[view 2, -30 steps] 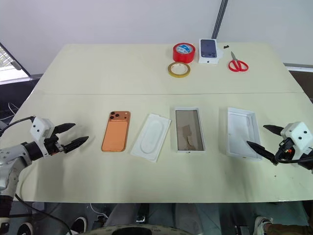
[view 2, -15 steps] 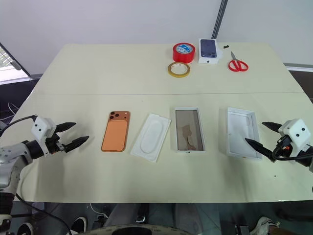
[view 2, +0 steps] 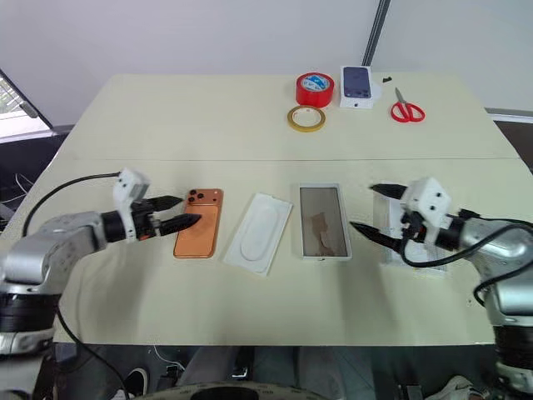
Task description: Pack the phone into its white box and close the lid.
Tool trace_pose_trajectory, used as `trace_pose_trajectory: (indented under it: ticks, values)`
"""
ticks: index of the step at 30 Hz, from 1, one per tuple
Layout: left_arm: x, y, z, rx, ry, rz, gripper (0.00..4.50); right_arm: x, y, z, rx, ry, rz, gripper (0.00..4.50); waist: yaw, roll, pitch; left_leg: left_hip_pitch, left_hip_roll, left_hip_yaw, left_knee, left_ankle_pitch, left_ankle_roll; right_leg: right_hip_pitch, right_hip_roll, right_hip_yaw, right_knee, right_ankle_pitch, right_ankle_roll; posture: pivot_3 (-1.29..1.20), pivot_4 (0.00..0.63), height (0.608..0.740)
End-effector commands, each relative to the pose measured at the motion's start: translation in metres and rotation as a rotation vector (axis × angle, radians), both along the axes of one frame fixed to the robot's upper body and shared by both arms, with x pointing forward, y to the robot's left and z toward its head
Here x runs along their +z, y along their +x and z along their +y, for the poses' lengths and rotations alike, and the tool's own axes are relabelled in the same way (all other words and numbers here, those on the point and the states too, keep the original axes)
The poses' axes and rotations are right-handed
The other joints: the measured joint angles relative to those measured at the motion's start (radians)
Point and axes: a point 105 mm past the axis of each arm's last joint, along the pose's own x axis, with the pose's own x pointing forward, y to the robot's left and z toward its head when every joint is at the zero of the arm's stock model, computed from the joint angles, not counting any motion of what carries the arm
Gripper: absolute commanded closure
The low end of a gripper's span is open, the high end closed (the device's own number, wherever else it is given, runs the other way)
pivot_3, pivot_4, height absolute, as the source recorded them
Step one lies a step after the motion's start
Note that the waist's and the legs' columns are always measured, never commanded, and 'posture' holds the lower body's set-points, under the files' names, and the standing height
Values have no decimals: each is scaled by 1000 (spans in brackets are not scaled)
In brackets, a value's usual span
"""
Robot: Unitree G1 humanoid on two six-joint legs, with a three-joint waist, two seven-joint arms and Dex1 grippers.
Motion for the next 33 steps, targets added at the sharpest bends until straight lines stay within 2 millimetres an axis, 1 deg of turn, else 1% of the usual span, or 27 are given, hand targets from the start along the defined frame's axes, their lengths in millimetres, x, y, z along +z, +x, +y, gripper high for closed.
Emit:
trace_pose_trajectory:
  ticks: [1, 4, 8, 10, 12, 17, 21, 24, 25, 26, 29, 30, 31, 33]
  values:
    - [2, -2, -24, -38, -59, 141, 0, 13, 3, 18, 57, 12, -51, 18, 2, -1, 0, 0, 0, 0, 0, 0, 0, 0, 0, 0, 0, 0, 0, 0, 150, 740]
    - [-2, -2, -37, -65, -85, 219, 0, 11, 3, 28, 84, 16, -47, 18, 3, -1, 1, -1, 0, 0, 1, 0, 0, 0, 0, 0, 1, 0, 0, 0, 150, 740]
    - [-8, -3, -50, -89, -92, 278, 0, 4, 4, 32, 79, 10, -46, 18, 3, -1, 1, -1, 0, 0, 1, 0, 0, 0, 1, 0, 1, 0, 0, 0, 150, 740]
    - [-6, -7, -59, -123, -124, 316, 0, 2, 4, 33, 73, 9, -49, 18, 3, -1, 1, 0, 0, 0, 2, 0, -1, 0, 1, 0, 1, 0, 0, 0, 150, 740]
    - [-11, -9, -63, -144, -66, 306, 0, 1, 4, 33, 71, 10, -50, 18, 1, -1, 1, 0, 0, 0, 2, 0, -1, 0, 1, 0, 1, 0, 0, 0, 150, 740]
    - [-23, -11, -74, -145, -56, 371, 0, -10, -4, 42, 91, 5, -34, 18, 1, -1, 0, 0, 0, -1, 2, 1, -1, 0, 1, 0, 1, 0, 0, 0, 150, 740]
    - [-28, -4, -79, -107, -101, 407, 0, -8, 2, 36, 49, -4, -60, 18, 4, 0, 0, 0, 0, 0, 2, 1, -1, 1, 1, 0, 1, 0, 0, 0, 150, 740]
    - [-33, -8, -86, -117, -97, 439, 0, -4, 4, 38, 49, 1, -71, 18, 6, 0, 0, 1, -1, -1, 3, 1, -1, 2, 1, 0, 1, 0, 0, 0, 150, 740]
    - [-35, -9, -88, -120, -85, 448, 523, -3, 4, 39, 50, 2, -73, 0, 6, 0, 0, 1, -1, -1, 3, 1, -1, 2, 1, 0, 1, 0, 0, 0, 150, 740]
    - [-38, -11, -88, -122, -70, 457, 866, -3, 4, 39, 49, 1, -75, 0, 6, 0, 0, 1, -1, -1, 3, 1, -1, 3, 1, 0, 1, 0, 0, 0, 150, 740]
    - [-45, -14, -86, -110, -41, 482, 2327, -2, 5, 39, 47, 0, -80, 0, 5, 0, 0, 1, -1, -1, 3, 1, -1, 2, 1, 0, 1, 0, 0, 0, 150, 740]
    - [-46, -14, -85, -103, -33, 489, 2916, -2, 5, 39, 47, -3, -82, 0, 4, 0, 0, 1, -1, -1, 3, 1, -1, 2, 1, 0, 1, 0, 0, 0, 150, 740]
    - [-48, -14, -84, -97, -28, 495, 3306, -2, 5, 39, 47, -4, -83, 0, 4, 0, 0, 1, -1, -1, 3, 1, -1, 2, 1, 0, 1, 0, 0, 0, 150, 740]
    - [-49, -14, -82, -85, -27, 508, 4434, -2, 5, 40, 53, -6, -83, 0, 4, 0, 0, 1, -1, -1, 3, 1, -1, 2, 1, 0, 1, 0, 0, 0, 150, 740]
